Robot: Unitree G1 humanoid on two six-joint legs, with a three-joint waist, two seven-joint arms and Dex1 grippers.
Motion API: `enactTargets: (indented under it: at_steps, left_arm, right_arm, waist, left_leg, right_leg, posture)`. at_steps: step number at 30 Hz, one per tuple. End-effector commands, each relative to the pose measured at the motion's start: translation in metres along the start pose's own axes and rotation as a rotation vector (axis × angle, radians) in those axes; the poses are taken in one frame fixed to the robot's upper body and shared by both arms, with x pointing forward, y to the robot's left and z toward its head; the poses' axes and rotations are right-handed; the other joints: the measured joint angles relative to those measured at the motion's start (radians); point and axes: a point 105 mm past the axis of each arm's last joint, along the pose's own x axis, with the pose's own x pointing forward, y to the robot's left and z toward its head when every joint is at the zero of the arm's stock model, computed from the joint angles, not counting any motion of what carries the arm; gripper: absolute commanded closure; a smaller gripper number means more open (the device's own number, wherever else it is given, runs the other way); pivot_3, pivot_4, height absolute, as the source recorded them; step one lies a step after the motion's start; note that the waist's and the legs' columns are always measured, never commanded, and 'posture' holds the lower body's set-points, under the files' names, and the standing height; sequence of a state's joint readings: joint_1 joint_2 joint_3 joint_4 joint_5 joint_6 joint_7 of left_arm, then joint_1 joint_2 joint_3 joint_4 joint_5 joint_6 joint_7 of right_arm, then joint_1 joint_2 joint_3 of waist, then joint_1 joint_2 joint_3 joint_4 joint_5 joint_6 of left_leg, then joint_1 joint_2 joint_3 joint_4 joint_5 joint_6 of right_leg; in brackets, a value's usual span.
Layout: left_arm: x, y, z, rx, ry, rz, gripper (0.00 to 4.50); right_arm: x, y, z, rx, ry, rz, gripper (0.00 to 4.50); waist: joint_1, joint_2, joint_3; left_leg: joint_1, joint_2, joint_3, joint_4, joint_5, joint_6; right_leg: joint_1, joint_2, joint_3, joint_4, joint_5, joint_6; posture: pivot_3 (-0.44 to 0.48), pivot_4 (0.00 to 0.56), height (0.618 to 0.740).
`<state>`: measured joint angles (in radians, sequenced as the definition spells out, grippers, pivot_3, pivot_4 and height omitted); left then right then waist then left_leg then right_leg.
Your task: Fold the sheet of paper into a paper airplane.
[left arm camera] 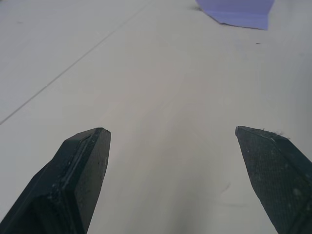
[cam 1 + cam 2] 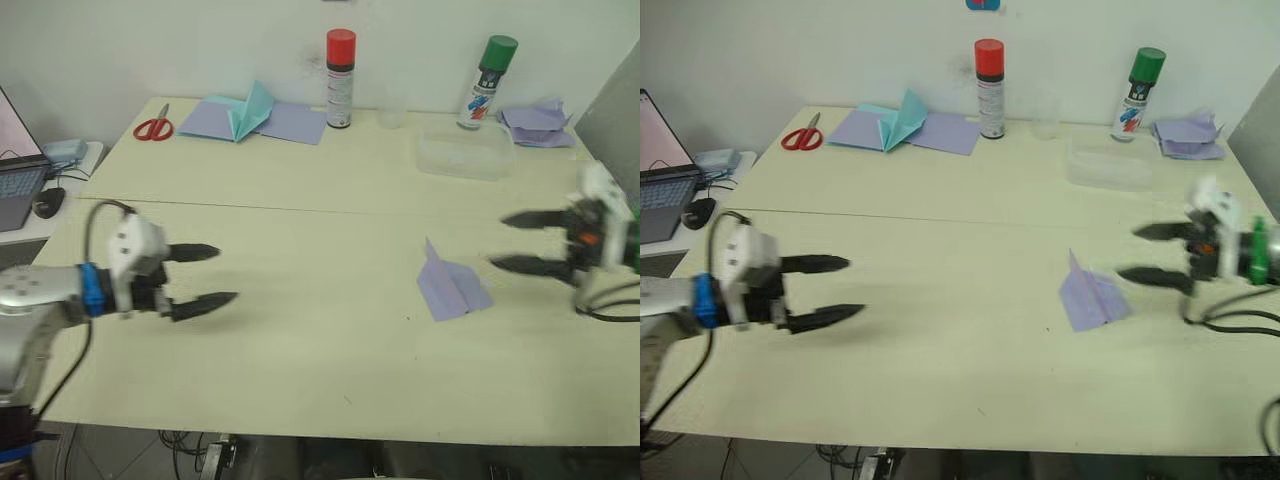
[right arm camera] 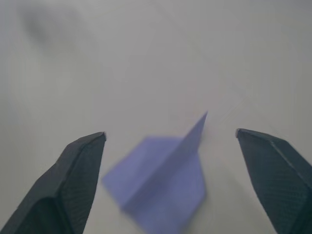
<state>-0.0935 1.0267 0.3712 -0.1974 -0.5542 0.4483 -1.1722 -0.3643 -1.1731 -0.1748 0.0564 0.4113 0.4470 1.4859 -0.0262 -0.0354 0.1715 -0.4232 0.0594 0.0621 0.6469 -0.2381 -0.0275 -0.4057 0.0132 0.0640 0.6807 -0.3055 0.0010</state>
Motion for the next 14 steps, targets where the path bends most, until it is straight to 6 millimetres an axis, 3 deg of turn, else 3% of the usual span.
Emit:
enactTargets:
  at_steps: [1, 6, 14]
  left_arm:
    - [-0.015, 0.007, 0.008, 0.045, -0.007, 0.062, 0.0]
    - [-0.028, 0.012, -0.014, 0.101, 0.138, 0.179, 0.0]
    - [-0.018, 0.024, 0.003, 0.145, 0.088, 0.234, 0.0]
  right_arm:
    - [-0.011, 0.002, 0.003, -0.097, 0.006, 0.043, 0.04]
    - [-0.003, -0.005, 0.016, -0.068, -0.08, -0.03, 0.04]
    - [0.009, -0.004, 0.028, -0.026, -0.144, -0.034, 0.04]
  waist:
    - [-0.005, 0.0, 0.0]
    - [-0.038, 0.001, 0.001]
    - [-0.021, 0.002, 0.002]
  left_leg:
    - [0.002, 0.001, 0.001, 0.001, 0.0, 0.0]
    - [0.01, 0.004, 0.005, 0.0, 0.001, -0.001]
    - [0.01, 0.003, 0.002, 0.001, 0.003, -0.004]
  right_leg:
    - [0.001, 0.0, 0.0, 0.001, 0.0, 0.0]
    - [0.001, 0.001, 0.005, 0.011, 0.0, 0.0]
    - [0.001, 0.002, 0.006, 0.017, -0.001, 0.001]
  posture:
    - [0.0, 0.15, 0.74]
    - [0.0, 0.15, 0.74]
    - [0.0, 0.15, 0.74]
